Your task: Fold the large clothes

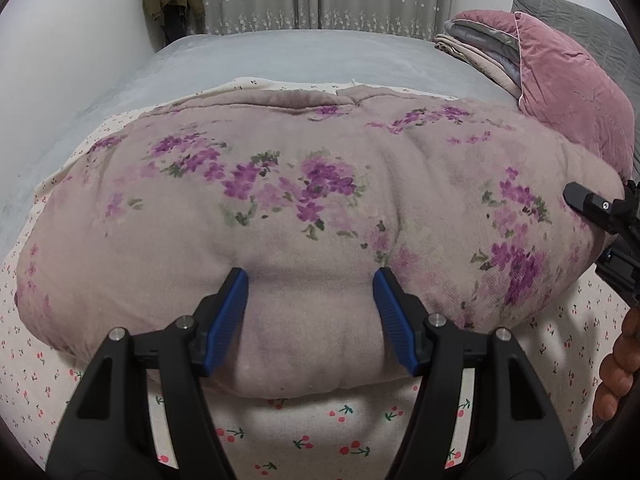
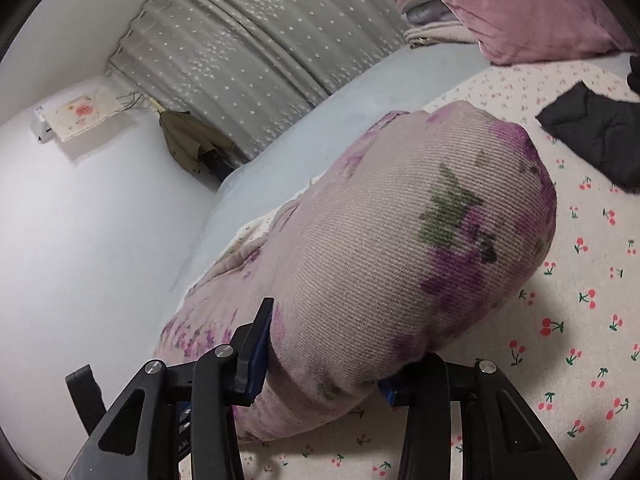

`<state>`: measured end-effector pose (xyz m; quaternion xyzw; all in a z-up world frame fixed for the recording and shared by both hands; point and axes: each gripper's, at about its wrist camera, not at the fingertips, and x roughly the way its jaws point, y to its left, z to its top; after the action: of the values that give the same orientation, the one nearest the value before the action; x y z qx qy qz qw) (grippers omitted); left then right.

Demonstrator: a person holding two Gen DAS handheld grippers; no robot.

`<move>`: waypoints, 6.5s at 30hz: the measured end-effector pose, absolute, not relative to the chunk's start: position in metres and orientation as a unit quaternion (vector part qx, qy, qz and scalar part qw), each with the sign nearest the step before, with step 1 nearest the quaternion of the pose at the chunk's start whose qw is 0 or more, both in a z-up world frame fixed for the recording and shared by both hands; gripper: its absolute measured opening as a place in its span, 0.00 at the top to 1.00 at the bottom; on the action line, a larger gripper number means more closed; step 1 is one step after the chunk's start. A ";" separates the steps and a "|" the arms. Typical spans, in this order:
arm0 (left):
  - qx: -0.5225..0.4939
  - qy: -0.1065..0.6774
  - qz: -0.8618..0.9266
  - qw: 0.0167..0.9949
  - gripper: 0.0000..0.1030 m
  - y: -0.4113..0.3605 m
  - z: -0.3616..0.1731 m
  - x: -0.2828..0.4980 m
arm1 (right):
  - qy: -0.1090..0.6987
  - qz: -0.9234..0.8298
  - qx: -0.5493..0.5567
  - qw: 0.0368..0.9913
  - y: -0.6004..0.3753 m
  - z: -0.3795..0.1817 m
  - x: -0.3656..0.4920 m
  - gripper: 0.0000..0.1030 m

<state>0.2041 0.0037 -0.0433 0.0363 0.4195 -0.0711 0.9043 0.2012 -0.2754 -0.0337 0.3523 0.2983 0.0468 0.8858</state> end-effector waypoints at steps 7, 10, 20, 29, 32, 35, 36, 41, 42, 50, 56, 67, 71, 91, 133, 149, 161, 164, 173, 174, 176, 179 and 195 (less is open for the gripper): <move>0.031 0.415 -0.073 0.907 0.36 0.011 -0.035 0.204 | 0.270 0.048 0.270 0.923 -0.249 -0.002 0.187 0.60; 0.009 0.424 -0.077 0.902 0.36 0.014 -0.042 0.209 | 0.255 0.052 0.224 0.939 -0.229 0.013 0.182 0.61; 0.006 0.420 -0.090 0.903 0.36 0.017 -0.039 0.208 | 0.240 0.070 0.188 0.950 -0.206 0.022 0.181 0.65; -0.030 0.417 -0.111 0.901 0.36 0.033 -0.038 0.200 | 0.261 0.041 0.265 0.927 -0.241 0.004 0.186 0.67; -0.023 0.415 -0.105 0.904 0.36 0.029 -0.047 0.203 | 0.247 0.040 0.249 0.935 -0.217 0.020 0.182 0.68; -0.041 0.420 -0.120 0.898 0.36 0.038 -0.042 0.202 | 0.241 0.021 0.202 0.949 -0.191 0.032 0.181 0.68; -0.055 0.422 -0.130 0.895 0.36 0.045 -0.038 0.201 | 0.242 0.019 0.199 0.949 -0.190 0.034 0.180 0.68; -0.107 0.406 -0.161 0.893 0.37 0.089 -0.018 0.190 | 0.257 -0.005 0.233 0.938 -0.206 0.030 0.186 0.69; -0.113 0.399 -0.158 0.896 0.37 0.101 -0.014 0.188 | 0.261 -0.012 0.238 0.936 -0.208 0.029 0.190 0.70; -0.211 0.382 -0.079 0.896 0.37 0.242 -0.013 0.181 | 0.220 -0.058 0.113 0.967 -0.139 0.076 0.187 0.73; -0.288 0.355 -0.022 0.889 0.37 0.324 -0.018 0.167 | 0.120 -0.002 -0.206 0.971 0.055 0.109 0.170 0.74; -0.384 0.356 -0.003 0.852 0.37 0.371 -0.045 0.166 | 0.210 0.150 -0.431 0.865 0.210 -0.038 0.183 0.73; -0.373 0.351 -0.029 0.858 0.37 0.362 -0.038 0.167 | 0.225 0.164 -0.373 0.885 0.200 -0.026 0.190 0.73; -0.340 0.297 -0.105 0.886 0.33 0.320 -0.001 0.178 | 0.242 0.180 -0.303 0.904 0.184 -0.014 0.193 0.73; -0.207 0.412 -0.040 0.886 0.72 0.278 -0.042 0.200 | 0.343 0.151 -0.112 0.920 0.092 0.015 0.252 0.33; -0.172 0.363 -0.041 0.915 0.51 0.249 0.012 0.228 | 0.349 0.171 -0.115 0.914 0.090 0.016 0.243 0.33; -0.206 0.390 -0.050 0.896 0.49 0.256 -0.028 0.250 | 0.353 0.204 0.001 0.913 0.054 0.099 0.330 0.31; -0.205 0.391 -0.055 0.896 0.49 0.256 -0.030 0.252 | 0.414 0.188 0.012 0.891 0.066 0.087 0.394 0.31; -0.174 0.404 -0.036 0.897 0.48 0.250 -0.042 0.259 | 0.529 0.174 -0.011 0.830 0.090 0.001 0.454 0.31; -0.181 0.400 -0.040 0.897 0.48 0.253 -0.042 0.257 | 0.524 0.167 -0.021 0.835 0.092 0.004 0.450 0.31; -0.204 0.389 -0.055 0.897 0.47 0.262 -0.040 0.253 | 0.502 0.159 -0.040 0.849 0.097 0.016 0.440 0.29; -0.253 0.368 -0.073 0.892 0.28 0.284 -0.024 0.239 | 0.452 0.158 -0.019 0.878 0.080 0.049 0.416 0.25; -0.341 0.430 -0.087 0.832 0.10 0.316 -0.067 0.223 | 0.462 0.199 0.353 0.789 -0.086 -0.018 0.336 0.06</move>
<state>0.2234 0.3162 -0.0673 -0.3408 0.4295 -0.0872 0.8317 0.3364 -0.0865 -0.0178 0.3530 0.4616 0.1990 0.7891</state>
